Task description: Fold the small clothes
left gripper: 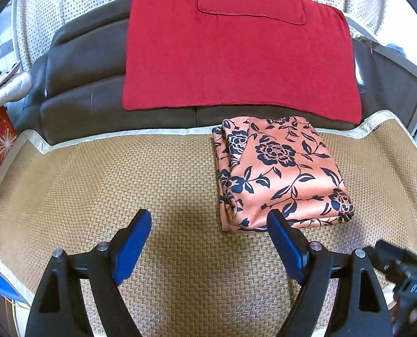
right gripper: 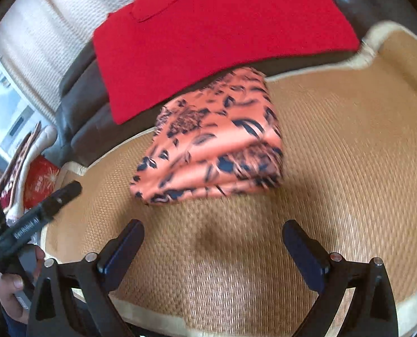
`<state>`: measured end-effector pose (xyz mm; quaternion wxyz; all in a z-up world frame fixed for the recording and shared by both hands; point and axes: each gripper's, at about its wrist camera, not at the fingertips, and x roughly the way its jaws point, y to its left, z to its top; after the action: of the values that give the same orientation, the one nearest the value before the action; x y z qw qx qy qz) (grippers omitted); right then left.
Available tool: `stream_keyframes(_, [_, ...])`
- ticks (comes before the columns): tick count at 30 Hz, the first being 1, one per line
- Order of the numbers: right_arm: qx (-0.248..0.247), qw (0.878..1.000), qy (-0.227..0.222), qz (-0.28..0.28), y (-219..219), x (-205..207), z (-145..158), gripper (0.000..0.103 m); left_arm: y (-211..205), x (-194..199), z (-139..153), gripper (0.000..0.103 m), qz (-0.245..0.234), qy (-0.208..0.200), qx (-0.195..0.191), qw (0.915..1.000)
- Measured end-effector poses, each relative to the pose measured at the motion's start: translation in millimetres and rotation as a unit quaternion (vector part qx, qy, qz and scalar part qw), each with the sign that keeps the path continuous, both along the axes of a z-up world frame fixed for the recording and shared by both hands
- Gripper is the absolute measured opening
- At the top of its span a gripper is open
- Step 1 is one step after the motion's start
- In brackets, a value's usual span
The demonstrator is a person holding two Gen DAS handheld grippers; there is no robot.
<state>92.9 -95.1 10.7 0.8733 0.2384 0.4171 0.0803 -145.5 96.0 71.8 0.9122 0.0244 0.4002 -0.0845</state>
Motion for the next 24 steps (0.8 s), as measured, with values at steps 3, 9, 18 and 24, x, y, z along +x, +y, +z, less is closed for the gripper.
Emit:
stream_keyframes(3, [-0.002, 1.0, 0.007, -0.005, -8, -8, -5, 0.1, -2, -1, 3, 0.085, 0.001, -0.002, 0.003, 1.0])
stream_keyframes(9, [-0.009, 1.0, -0.009, -0.01, -17, -14, 6, 0.1, -8, -2, 3, 0.086, 0.001, 0.0, 0.018, 0.9998])
stream_keyframes(18, [-0.105, 0.993, -0.045, 0.004, -4, -11, 33, 0.1, -16, 8, 1, 0.086, 0.008, -0.002, 0.031, 0.9995])
stream_keyframes(24, [-0.181, 0.982, -0.048, -0.015, -3, 3, 39, 0.1, -21, 17, -6, 0.086, 0.012, 0.009, 0.034, 0.9993])
